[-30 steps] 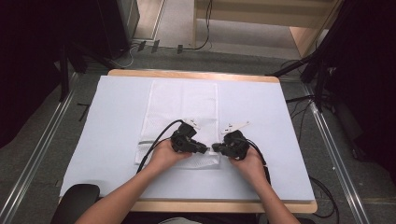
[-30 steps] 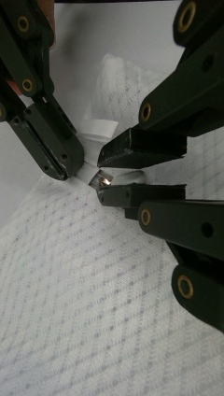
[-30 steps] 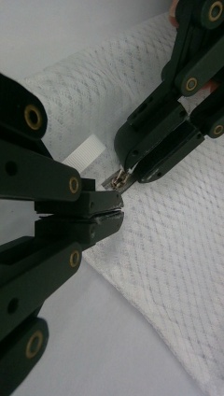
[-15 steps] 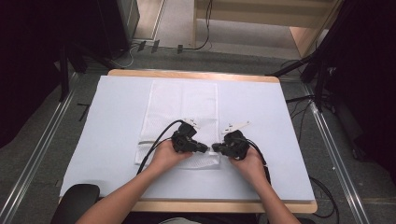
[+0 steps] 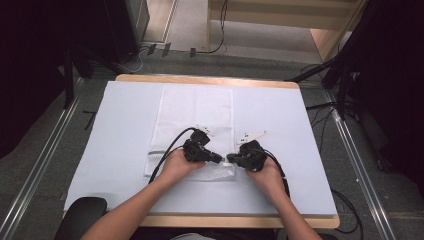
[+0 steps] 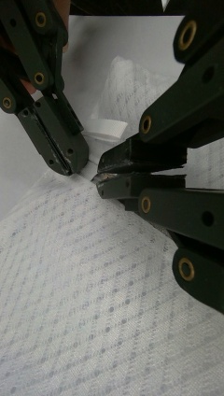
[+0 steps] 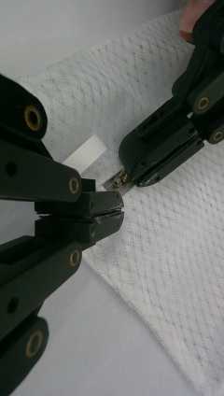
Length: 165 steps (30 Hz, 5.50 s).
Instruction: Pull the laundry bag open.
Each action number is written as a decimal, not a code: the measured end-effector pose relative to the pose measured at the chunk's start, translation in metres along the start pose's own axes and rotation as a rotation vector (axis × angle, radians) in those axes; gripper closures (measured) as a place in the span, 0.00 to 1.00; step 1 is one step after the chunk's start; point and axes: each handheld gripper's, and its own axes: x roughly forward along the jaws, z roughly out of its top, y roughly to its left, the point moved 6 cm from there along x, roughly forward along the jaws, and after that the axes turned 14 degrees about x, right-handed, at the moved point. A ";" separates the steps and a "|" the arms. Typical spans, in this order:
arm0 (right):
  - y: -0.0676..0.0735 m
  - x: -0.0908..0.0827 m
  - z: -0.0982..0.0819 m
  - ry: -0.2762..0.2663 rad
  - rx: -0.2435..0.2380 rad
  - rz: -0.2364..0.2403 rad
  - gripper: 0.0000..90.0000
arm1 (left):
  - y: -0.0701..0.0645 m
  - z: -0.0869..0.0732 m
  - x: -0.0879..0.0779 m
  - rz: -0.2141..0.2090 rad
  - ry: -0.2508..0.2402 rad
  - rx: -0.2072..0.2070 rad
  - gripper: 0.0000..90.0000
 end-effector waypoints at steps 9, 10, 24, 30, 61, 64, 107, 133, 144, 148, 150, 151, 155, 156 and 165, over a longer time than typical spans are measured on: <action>0.000 0.000 0.000 0.003 -0.011 -0.004 1.00 | 0.001 -0.001 -0.003 -0.018 0.006 -0.027 0.98; 0.000 0.000 0.000 0.003 -0.012 -0.003 1.00 | 0.001 -0.001 -0.004 -0.021 0.007 -0.028 0.98; 0.000 0.000 0.000 -0.006 -0.021 0.007 1.00 | 0.006 -0.003 -0.016 -0.033 0.024 -0.045 0.98; 0.000 0.000 -0.001 -0.009 -0.013 0.015 1.00 | 0.008 -0.005 -0.019 -0.038 0.032 -0.042 0.98; -0.004 0.000 0.000 0.013 -0.001 0.053 1.00 | 0.020 -0.022 -0.052 -0.026 0.015 -0.095 0.98; -0.004 0.000 0.000 0.015 -0.002 0.056 1.00 | 0.021 -0.024 -0.055 -0.026 0.012 -0.102 0.98; -0.006 0.001 0.003 0.034 -0.024 0.079 1.00 | 0.034 -0.054 -0.095 0.016 0.009 -0.163 0.98; -0.006 0.001 0.003 0.034 -0.023 0.080 1.00 | 0.039 -0.059 -0.116 0.023 0.002 -0.180 0.98; -0.006 0.001 0.003 0.033 -0.016 0.081 1.00 | 0.040 -0.068 -0.128 0.033 0.006 -0.183 0.98; -0.006 0.001 0.003 0.033 -0.015 0.084 1.00 | 0.042 -0.076 -0.134 0.040 0.007 -0.193 0.98; -0.006 0.001 0.003 0.033 -0.016 0.083 1.00 | 0.043 -0.078 -0.136 0.045 0.007 -0.193 0.98; -0.006 0.001 0.003 0.031 -0.019 0.083 1.00 | 0.043 -0.079 -0.138 0.042 0.000 -0.196 0.98; -0.006 0.001 0.003 0.032 -0.018 0.084 1.00 | 0.044 -0.083 -0.142 0.048 -0.002 -0.197 0.98; -0.006 0.001 0.003 0.032 -0.017 0.085 1.00 | 0.043 -0.083 -0.143 0.040 -0.004 -0.194 0.98; -0.006 0.002 0.003 0.031 -0.024 0.085 1.00 | 0.045 -0.086 -0.143 0.053 0.007 -0.210 0.98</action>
